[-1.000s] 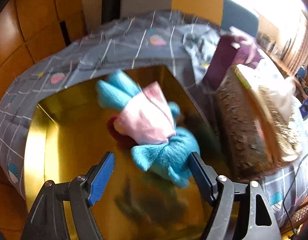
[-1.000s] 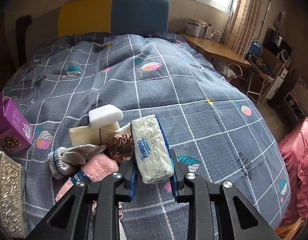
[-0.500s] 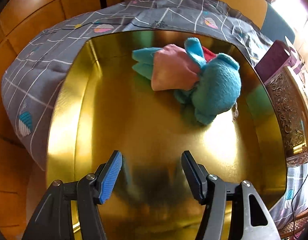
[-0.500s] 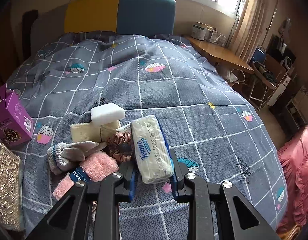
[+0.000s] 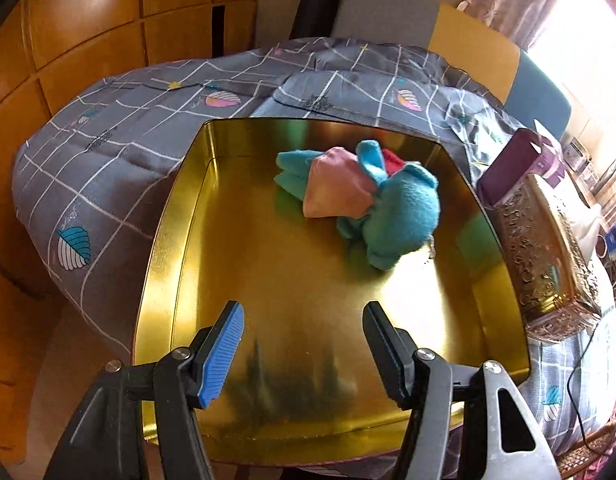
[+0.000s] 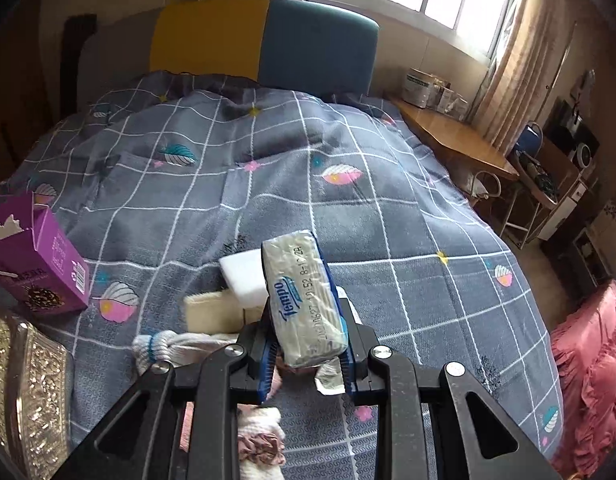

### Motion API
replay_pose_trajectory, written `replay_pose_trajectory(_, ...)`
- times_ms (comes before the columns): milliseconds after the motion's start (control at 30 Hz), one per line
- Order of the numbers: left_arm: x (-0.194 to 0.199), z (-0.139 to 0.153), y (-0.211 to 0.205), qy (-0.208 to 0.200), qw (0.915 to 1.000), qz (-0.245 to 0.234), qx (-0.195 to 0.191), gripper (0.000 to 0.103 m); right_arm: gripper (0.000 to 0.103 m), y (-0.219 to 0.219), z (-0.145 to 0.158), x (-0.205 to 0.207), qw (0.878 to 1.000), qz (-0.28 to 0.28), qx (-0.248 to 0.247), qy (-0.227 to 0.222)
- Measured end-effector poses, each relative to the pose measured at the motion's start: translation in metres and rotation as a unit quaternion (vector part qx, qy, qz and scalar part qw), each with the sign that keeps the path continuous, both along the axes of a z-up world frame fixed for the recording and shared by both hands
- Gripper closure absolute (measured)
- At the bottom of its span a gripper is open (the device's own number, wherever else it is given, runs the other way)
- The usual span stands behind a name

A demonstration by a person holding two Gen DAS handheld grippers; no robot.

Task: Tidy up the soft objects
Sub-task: 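Lift the white tissue pack from the pile with the right gripper, then carry the tissue pack over the gold tray and open the right gripper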

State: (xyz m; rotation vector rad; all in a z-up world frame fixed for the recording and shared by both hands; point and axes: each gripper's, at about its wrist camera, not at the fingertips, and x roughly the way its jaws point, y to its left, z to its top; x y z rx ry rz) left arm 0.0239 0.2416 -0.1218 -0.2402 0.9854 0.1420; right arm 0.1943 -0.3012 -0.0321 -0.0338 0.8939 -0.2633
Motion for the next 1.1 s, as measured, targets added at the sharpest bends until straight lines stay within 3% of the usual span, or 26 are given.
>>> replay_pose_trajectory(300, -0.009, 0.005, -0.015, -0.011, 0.9996, -0.019, -0.015, 0.040, 0.076, 0.113, 0.060, 0.037, 0.991, 0.116, 0.040, -0.057)
replay_pose_trajectory(433, -0.014, 0.008, -0.015, -0.019, 0.9996, -0.019, -0.013, 0.040, 0.076, 0.183, 0.080, 0.037, 0.974, 0.205, 0.074, -0.070)
replay_pose_trajectory(533, -0.017, 0.012, -0.011, -0.027, 0.9995, -0.011, -0.012, 0.040, 0.076, 0.240, 0.083, 0.024, 0.953, 0.280, 0.098, -0.062)
replay_pose_trajectory(700, -0.021, 0.017, -0.003, -0.033, 0.9994, 0.006, -0.008, 0.040, 0.076, 0.316, 0.063, -0.017, 0.913, 0.387, 0.128, -0.026)
replay_pose_trajectory(867, -0.024, 0.022, 0.003, -0.043, 0.9987, 0.027, 0.003, 0.040, 0.076, 0.372, 0.016, -0.062, 0.879, 0.457, 0.127, 0.044)
replay_pose_trajectory(967, -0.026, 0.025, 0.006, -0.048, 0.9982, 0.035, 0.007, 0.040, 0.076, 0.396, -0.014, -0.086, 0.868, 0.480, 0.106, 0.075)
replay_pose_trajectory(1100, -0.026, 0.028, 0.007, -0.052, 0.9978, 0.038, 0.014, 0.040, 0.075, 0.403, -0.038, -0.104, 0.865, 0.484, 0.097, 0.092)
